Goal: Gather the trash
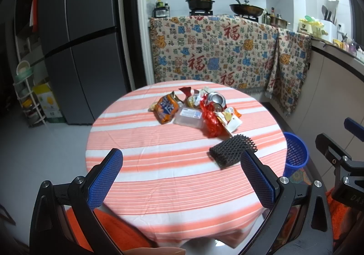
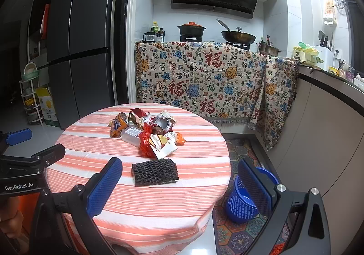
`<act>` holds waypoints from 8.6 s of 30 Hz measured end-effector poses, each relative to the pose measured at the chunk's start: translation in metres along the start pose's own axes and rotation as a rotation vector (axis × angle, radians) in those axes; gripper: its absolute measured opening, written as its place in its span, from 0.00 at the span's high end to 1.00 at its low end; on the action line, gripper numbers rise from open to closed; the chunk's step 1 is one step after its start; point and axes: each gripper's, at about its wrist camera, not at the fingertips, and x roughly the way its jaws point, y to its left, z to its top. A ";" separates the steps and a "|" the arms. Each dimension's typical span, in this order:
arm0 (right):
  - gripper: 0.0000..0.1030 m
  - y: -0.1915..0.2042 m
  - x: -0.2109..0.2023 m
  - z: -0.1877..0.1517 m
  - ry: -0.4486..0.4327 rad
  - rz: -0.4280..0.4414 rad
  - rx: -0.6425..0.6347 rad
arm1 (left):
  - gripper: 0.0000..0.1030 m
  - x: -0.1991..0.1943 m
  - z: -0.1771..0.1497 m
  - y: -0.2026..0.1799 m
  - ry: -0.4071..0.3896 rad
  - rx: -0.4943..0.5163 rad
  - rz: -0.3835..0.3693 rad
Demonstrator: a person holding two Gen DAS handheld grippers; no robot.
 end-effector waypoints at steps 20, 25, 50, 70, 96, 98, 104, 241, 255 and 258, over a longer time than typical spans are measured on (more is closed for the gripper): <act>0.00 -0.012 0.018 -0.003 0.030 -0.027 0.018 | 0.00 0.064 -0.006 0.000 0.111 0.038 -0.159; 0.00 -0.019 0.031 -0.006 0.049 -0.045 0.028 | 0.00 0.106 -0.004 -0.022 0.193 0.156 -0.363; 0.00 -0.028 0.100 -0.025 0.177 -0.082 0.037 | 0.91 0.205 -0.009 -0.040 0.377 0.266 -0.575; 0.54 0.052 0.271 -0.017 0.383 0.230 -0.214 | 0.50 0.215 -0.021 0.052 0.344 0.019 -0.223; 0.96 -0.084 0.198 0.018 0.400 0.289 0.043 | 0.92 0.174 0.057 -0.061 0.259 0.032 -0.450; 0.96 -0.102 0.195 0.020 0.396 0.269 0.059 | 0.92 0.178 0.063 -0.084 0.256 0.048 -0.478; 0.96 -0.162 0.191 0.021 0.381 0.193 0.115 | 0.92 0.194 0.075 -0.149 0.279 0.103 -0.539; 0.41 -0.022 0.252 -0.041 0.517 0.277 0.061 | 0.24 0.226 -0.016 0.067 0.361 -0.130 -0.242; 0.37 -0.010 0.281 -0.008 0.501 0.161 0.186 | 0.19 0.242 -0.012 0.061 0.359 -0.105 -0.175; 0.37 -0.009 0.289 -0.010 0.526 0.172 0.204 | 0.34 0.245 -0.012 0.058 0.360 -0.086 -0.164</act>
